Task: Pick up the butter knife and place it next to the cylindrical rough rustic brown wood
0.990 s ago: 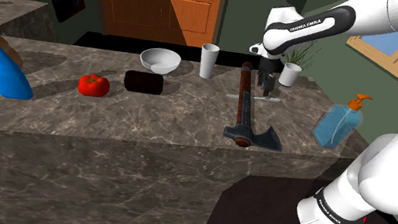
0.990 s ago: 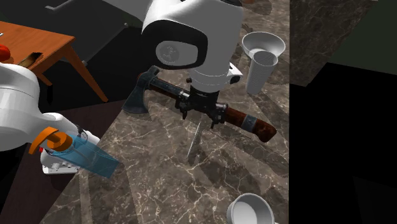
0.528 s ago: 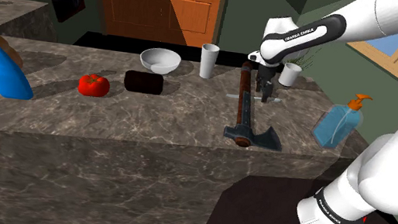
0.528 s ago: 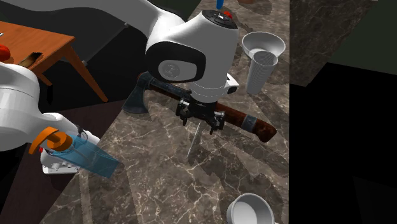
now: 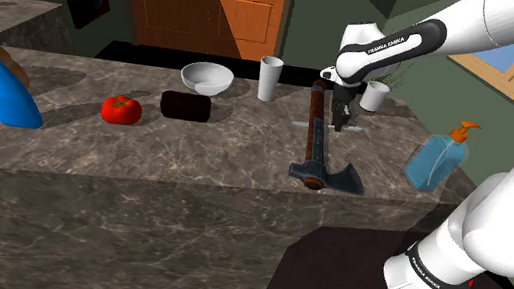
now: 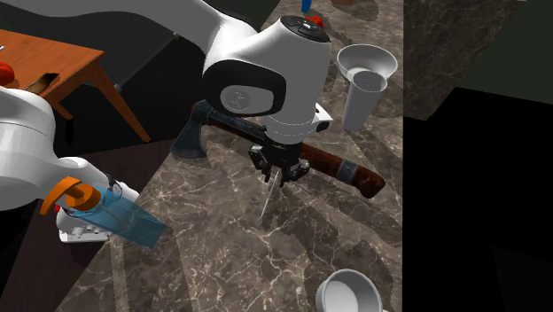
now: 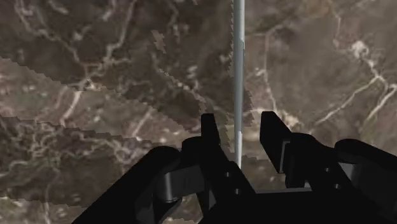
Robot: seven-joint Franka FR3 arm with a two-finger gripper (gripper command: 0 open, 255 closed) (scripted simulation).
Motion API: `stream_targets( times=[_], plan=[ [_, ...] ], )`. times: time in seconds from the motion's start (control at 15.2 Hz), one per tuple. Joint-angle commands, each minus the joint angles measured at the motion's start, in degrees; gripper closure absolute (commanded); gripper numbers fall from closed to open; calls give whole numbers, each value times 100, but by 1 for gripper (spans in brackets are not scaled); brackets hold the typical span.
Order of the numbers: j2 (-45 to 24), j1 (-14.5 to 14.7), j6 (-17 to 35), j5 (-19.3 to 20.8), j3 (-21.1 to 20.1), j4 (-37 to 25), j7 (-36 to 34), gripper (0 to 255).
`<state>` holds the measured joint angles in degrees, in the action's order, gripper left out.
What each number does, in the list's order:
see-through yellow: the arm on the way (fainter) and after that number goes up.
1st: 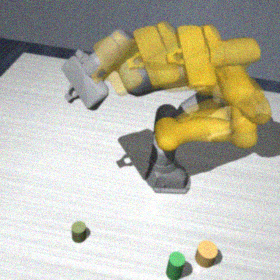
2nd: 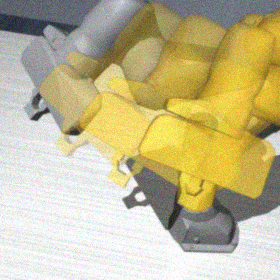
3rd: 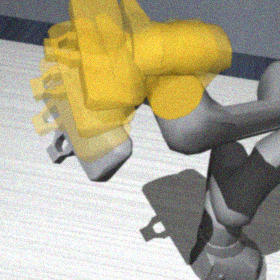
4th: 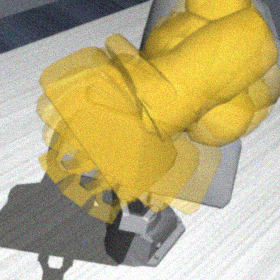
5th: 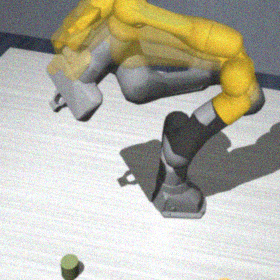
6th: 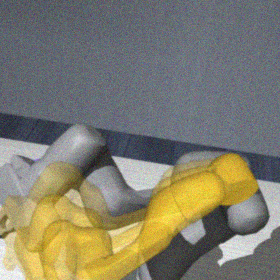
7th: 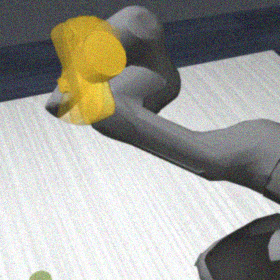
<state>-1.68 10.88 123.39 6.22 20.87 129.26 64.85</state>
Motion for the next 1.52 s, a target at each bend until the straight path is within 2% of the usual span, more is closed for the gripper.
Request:
stream_targets(
  times=[0.0,0.46,1.45],
  plan=[
    [0,0,0,0,0,0,0,255],
    [0,0,1,0,0,1,0,255],
    [588,31,-1155,148,-41,-591,-47,255]
  ],
)
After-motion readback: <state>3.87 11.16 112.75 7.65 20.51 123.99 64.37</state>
